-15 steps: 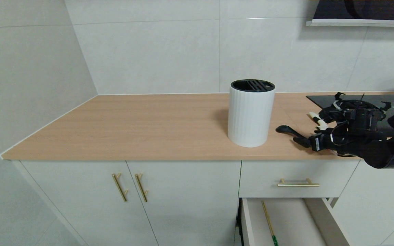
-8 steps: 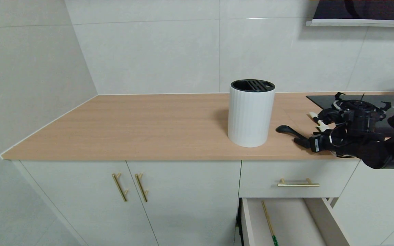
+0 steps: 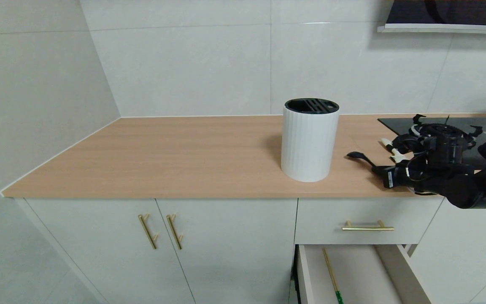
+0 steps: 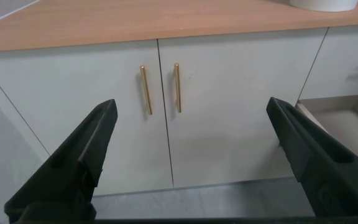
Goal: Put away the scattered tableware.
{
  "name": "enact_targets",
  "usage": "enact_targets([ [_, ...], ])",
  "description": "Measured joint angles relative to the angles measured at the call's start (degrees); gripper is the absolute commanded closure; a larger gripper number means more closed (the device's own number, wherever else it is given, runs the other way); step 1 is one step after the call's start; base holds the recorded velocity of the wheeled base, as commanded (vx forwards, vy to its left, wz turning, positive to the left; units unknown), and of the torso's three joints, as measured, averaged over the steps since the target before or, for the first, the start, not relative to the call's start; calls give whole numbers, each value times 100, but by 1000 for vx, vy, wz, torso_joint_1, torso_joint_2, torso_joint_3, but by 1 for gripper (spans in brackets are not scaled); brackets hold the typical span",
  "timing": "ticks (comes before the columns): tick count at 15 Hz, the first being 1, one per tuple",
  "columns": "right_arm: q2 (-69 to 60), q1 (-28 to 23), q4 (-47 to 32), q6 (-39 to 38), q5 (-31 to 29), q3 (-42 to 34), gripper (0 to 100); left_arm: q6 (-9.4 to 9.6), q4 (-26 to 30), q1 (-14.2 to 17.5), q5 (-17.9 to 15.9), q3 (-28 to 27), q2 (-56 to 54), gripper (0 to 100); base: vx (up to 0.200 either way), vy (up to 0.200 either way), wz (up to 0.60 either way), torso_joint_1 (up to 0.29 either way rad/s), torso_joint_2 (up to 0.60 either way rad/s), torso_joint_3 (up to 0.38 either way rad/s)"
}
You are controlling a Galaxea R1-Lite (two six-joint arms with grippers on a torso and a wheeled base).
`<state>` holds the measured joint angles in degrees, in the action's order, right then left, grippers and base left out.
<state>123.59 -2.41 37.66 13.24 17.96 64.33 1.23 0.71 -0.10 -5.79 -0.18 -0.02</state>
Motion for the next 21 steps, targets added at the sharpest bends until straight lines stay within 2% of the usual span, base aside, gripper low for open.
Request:
enact_targets([
  [3,-252,66,-673,-377,-6,52,100,-1,0,0,-1,0,0,0,0,0,0,0,0,0],
  [6,-768,145,-1769,-1026,-1,251,100,-1,0,2,0,0,0,0,0,0,0,0,0,0],
  [10,-1865,310,-2956,-1986,2,311,100,-1,0,0,-1,0,0,0,0,0,0,0,0,0],
  [13,-2809,419,-4028,-2248,21,74,100,0,0,0,0,0,0,0,0,0,0,0,0,0],
  [15,-3415,541,-4285,-2263,35,-455,100,-1,0,0,-1,0,0,0,0,0,0,0,0,0],
  [17,-3911,644,-4250,-2248,44,-1081,100,-1,-2,2,-1,0,0,0,0,0,0,0,0,0],
  [21,-4390,856,-4061,-1964,44,-1853,100,-1,0,0,-1,0,0,0,0,0,0,0,0,0],
])
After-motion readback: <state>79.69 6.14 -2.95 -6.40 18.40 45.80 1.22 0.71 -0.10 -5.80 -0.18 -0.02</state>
